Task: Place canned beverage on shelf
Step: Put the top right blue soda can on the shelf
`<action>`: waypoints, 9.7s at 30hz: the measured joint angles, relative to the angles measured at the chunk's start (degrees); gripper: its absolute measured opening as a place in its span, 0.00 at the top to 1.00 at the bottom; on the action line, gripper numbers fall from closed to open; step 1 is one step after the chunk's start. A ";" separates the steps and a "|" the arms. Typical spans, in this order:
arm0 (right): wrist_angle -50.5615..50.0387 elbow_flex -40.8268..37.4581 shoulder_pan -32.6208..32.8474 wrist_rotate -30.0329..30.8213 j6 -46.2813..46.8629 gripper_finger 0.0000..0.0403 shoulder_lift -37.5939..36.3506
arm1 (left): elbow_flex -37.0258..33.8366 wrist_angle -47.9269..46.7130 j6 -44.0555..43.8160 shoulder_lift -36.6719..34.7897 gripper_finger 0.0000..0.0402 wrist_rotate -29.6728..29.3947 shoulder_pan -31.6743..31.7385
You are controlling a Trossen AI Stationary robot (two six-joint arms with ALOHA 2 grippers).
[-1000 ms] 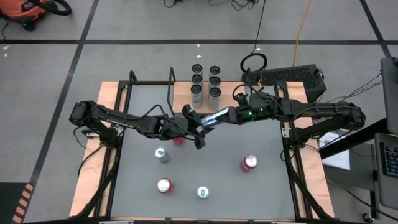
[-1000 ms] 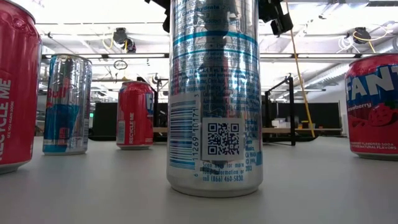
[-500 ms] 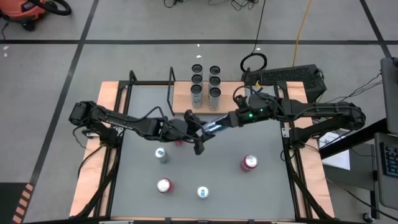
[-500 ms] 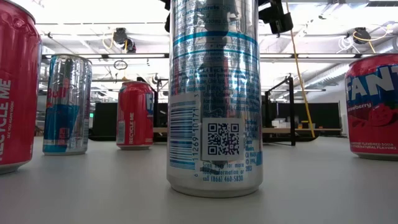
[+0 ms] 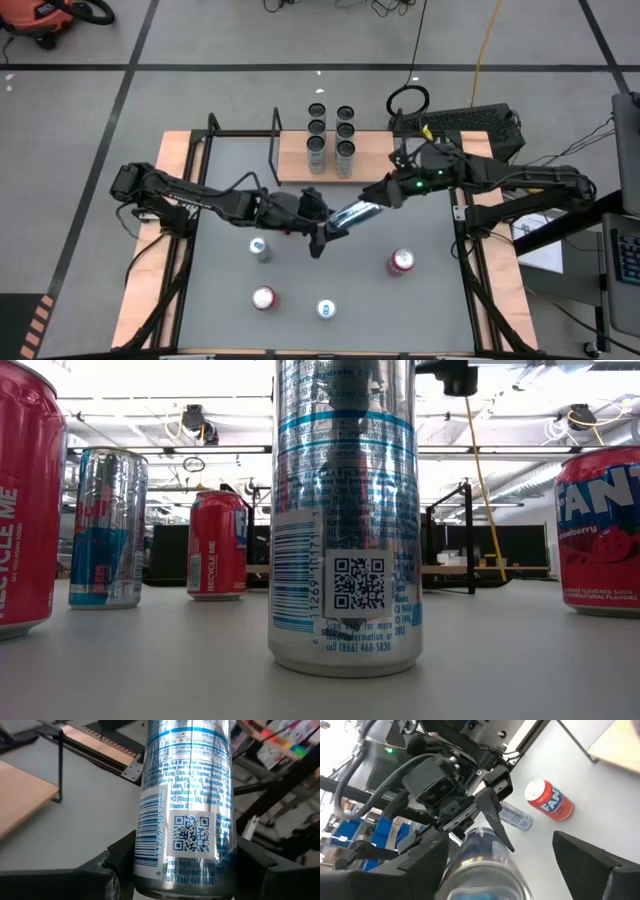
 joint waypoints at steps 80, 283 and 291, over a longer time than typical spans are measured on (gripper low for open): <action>5.60 -0.09 -2.33 -23.16 -55.14 0.52 -2.97 | 1.44 8.07 -22.29 -0.04 0.33 26.36 7.82; -43.74 43.44 -48.09 -5.85 -92.29 0.30 51.05 | 11.76 -26.32 -1.81 -9.35 0.18 13.51 17.37; -46.43 47.89 -47.49 -5.85 -89.27 0.27 50.97 | 11.76 -26.38 -1.79 -9.35 0.18 13.51 17.35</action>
